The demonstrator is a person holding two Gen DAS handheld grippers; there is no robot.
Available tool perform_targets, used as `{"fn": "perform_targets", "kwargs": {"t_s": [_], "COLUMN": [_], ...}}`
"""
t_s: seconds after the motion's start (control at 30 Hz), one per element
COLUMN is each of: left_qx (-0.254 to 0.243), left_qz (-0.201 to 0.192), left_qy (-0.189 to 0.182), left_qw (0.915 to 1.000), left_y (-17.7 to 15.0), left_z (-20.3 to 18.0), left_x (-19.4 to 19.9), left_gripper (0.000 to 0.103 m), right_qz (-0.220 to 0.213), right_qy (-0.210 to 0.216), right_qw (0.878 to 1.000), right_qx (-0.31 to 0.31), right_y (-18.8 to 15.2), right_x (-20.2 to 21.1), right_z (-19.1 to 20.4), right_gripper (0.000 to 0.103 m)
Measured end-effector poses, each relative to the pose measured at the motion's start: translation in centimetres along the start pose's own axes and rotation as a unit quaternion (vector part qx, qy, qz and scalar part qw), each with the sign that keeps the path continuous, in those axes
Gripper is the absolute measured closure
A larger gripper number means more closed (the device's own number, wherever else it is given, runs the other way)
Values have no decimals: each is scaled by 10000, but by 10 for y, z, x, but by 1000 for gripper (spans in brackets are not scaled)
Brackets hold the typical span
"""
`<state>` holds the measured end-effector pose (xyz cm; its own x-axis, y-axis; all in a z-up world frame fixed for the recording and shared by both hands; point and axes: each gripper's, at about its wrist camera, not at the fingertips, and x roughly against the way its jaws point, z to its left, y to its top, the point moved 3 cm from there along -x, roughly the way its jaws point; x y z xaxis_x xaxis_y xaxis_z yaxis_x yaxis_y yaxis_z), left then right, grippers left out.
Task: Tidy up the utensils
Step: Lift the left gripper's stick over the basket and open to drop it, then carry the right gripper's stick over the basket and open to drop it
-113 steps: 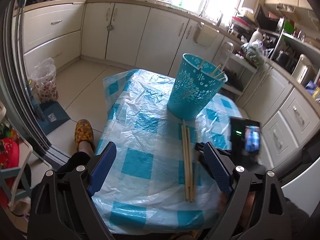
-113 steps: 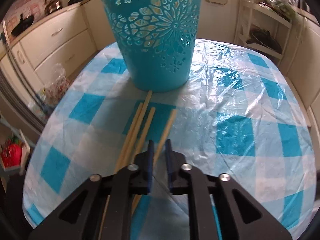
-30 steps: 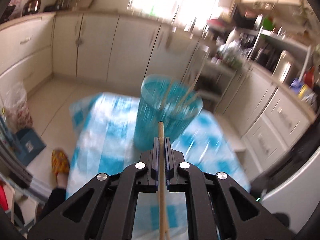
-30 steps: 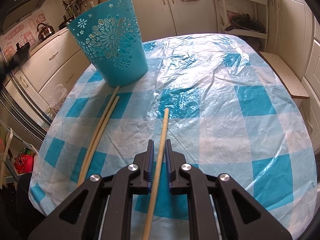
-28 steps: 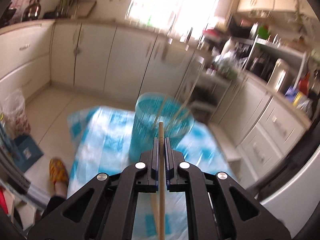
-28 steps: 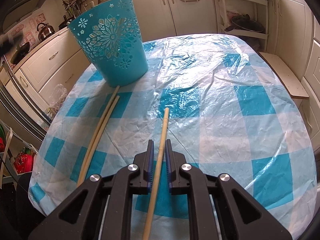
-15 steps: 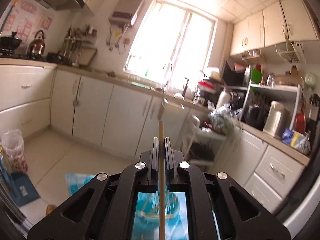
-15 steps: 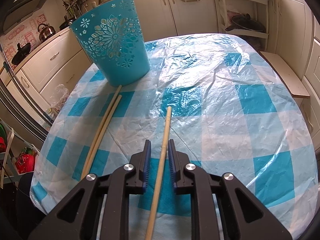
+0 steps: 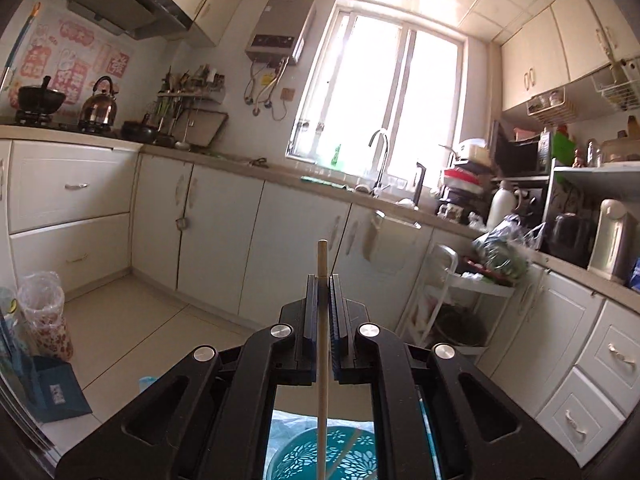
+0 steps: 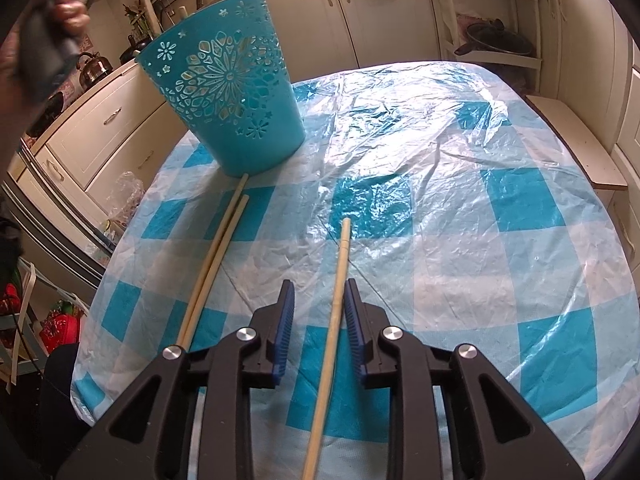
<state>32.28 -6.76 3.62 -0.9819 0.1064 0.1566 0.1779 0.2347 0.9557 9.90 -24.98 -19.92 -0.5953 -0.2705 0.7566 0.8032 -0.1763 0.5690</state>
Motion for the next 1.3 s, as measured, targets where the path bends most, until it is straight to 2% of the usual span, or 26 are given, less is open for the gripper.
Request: {"fn": "perform_targets", "kwargs": {"t_s": [0.27, 0.43, 0.53, 0.63, 0.73, 0.83, 1.07, 1.2, 1.3], "left_qx": [-478, -511, -453, -307, -201, -94, 55, -23, -63], "left_qz": [693, 1213, 1292, 1265, 1192, 1287, 1808, 1955, 2016], "left_qy": [156, 142, 161, 169, 116, 62, 3, -36, -33], "left_qw": [9963, 9912, 9904, 9913, 9926, 9916, 9835, 9807, 9794], "left_y": [-64, -92, -94, -89, -82, -83, -109, -118, -119], "left_z": [-1, 5, 13, 25, 37, 52, 78, 81, 84], "left_x": [-27, -19, 0, 31, 68, 102, 151, 169, 180], "left_gripper": [98, 97, 87, 63, 51, 44, 41, 40, 36], "right_qz": [22, 5, -9, -2, 12, 7, 14, 43, 29], "right_qy": [28, -27, -57, -33, -49, -109, -376, -758, -1022], "right_qw": [10000, 10000, 9999, 9999, 10000, 9999, 9991, 9950, 9904], "right_qx": [-19, 53, 113, 107, 84, 110, 206, 645, 930], "right_y": [2, 1, 1, 1, 0, -2, 3, -2, -4], "right_x": [-1, -1, -1, -1, 1, 3, -1, -1, -1], "right_z": [0, 2, 3, 2, 1, 1, 3, 12, 16], "right_gripper": [76, 76, 76, 76, 76, 76, 76, 76, 84]}}
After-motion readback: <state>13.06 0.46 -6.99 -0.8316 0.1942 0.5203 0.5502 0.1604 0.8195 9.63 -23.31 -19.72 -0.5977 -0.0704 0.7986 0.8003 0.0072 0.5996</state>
